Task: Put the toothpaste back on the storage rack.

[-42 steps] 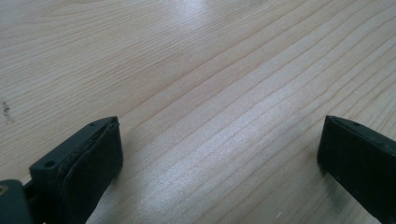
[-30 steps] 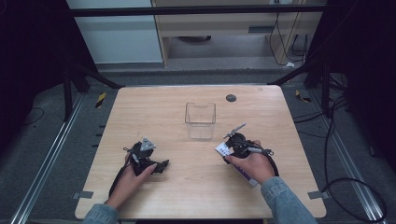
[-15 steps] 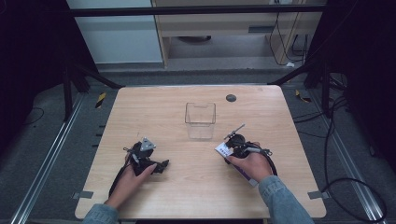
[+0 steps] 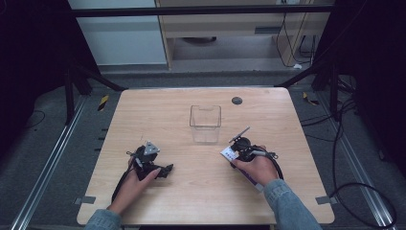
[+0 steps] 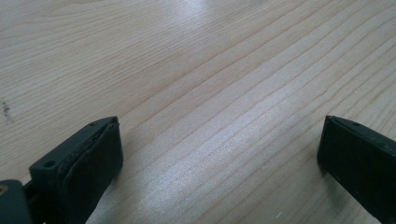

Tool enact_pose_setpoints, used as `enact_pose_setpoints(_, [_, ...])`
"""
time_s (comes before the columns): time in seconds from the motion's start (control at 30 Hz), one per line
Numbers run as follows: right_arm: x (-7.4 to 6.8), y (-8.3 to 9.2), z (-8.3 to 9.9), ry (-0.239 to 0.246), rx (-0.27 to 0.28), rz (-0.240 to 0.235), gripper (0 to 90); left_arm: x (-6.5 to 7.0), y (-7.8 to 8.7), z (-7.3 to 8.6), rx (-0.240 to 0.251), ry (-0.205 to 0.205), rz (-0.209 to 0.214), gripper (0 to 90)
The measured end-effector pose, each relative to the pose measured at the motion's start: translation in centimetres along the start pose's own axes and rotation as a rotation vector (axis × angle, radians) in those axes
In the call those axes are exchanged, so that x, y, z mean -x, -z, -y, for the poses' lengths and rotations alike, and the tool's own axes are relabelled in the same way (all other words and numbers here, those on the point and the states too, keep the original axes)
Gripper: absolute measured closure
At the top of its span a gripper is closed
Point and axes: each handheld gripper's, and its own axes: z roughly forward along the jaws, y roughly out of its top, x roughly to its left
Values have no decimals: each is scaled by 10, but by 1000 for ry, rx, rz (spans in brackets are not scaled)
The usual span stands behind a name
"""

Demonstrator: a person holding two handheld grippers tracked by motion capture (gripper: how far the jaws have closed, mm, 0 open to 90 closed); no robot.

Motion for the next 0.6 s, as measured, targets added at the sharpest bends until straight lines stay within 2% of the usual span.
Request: enact_pose_setpoints(0.6, [0, -2, -2, -10, -14, 0, 530, 0, 0, 0, 0, 0, 0, 0])
